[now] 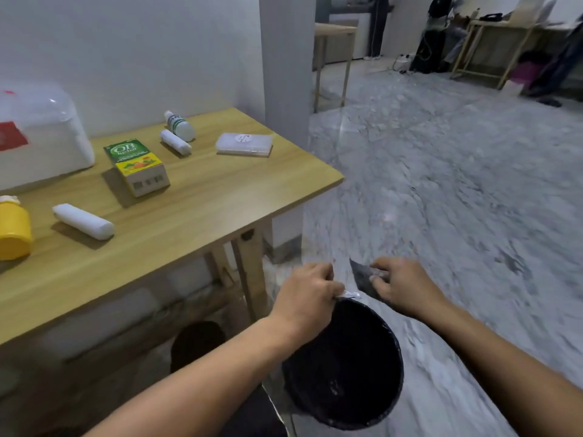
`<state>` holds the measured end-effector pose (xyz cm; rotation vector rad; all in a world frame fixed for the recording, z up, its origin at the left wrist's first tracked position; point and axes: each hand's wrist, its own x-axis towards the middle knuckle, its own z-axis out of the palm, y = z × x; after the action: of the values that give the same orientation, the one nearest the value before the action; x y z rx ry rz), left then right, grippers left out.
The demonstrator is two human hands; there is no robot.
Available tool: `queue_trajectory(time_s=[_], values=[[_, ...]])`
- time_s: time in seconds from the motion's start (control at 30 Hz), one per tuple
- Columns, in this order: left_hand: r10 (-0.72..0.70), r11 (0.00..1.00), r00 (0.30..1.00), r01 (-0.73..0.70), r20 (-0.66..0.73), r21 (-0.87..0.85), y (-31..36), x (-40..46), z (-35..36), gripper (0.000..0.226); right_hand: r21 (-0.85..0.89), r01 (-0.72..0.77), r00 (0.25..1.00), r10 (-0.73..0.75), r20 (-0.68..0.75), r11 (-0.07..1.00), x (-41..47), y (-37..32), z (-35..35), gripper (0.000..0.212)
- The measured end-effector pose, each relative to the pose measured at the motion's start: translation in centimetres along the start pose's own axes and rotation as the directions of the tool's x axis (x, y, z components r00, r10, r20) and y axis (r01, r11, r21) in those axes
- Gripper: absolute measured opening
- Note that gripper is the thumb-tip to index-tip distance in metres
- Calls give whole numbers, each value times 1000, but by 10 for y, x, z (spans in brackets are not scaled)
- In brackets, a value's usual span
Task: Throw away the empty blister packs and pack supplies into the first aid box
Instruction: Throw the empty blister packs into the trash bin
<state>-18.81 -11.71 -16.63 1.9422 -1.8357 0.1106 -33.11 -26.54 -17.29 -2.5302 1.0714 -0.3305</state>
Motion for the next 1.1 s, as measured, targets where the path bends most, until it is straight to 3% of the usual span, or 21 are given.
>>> queue_trajectory(time_s=[0.2, 0.3, 0.4, 0.47, 0.57, 0.63, 0.8, 0.9, 1.03, 1.1], values=[[-274, 931, 916, 330, 294, -160, -1, -12, 69, 25, 38, -290, 937, 275, 214, 956, -13, 40, 67, 17], [-323, 912, 816, 404, 480, -73, -4, -16, 93, 19, 50, -336, 907, 309, 286, 940, -18, 51, 92, 20], [-322, 916, 713, 401, 623, 15, -8, -18, 96, 33, -12, -338, 877, 319, 360, 941, -21, 57, 102, 32], [-317, 921, 697, 387, 643, 34, -12, -14, 89, 41, -30, -329, 875, 316, 367, 944, -18, 56, 98, 39], [-305, 935, 726, 350, 617, 50, -19, 3, 64, 36, -8, -299, 889, 282, 360, 954, -1, 44, 75, 39], [-290, 949, 756, 306, 587, 74, -21, 20, 41, 35, 35, -246, 907, 217, 361, 969, 16, 26, 48, 39], [-303, 946, 764, 313, 569, 84, -21, 66, -38, 62, 86, -25, 947, -4, 320, 996, 60, -41, -39, 45], [-299, 934, 770, 357, 563, 8, -23, 86, -100, 57, 94, 103, 946, -127, 299, 990, 83, -86, -86, 46], [-297, 844, 749, 496, 592, -205, -35, 91, -173, 49, 67, 223, 929, -233, 289, 973, 108, -147, -121, 46], [-336, 834, 767, 512, 547, -205, -51, 85, -200, 48, 44, 273, 919, -274, 283, 961, 118, -178, -126, 47]])
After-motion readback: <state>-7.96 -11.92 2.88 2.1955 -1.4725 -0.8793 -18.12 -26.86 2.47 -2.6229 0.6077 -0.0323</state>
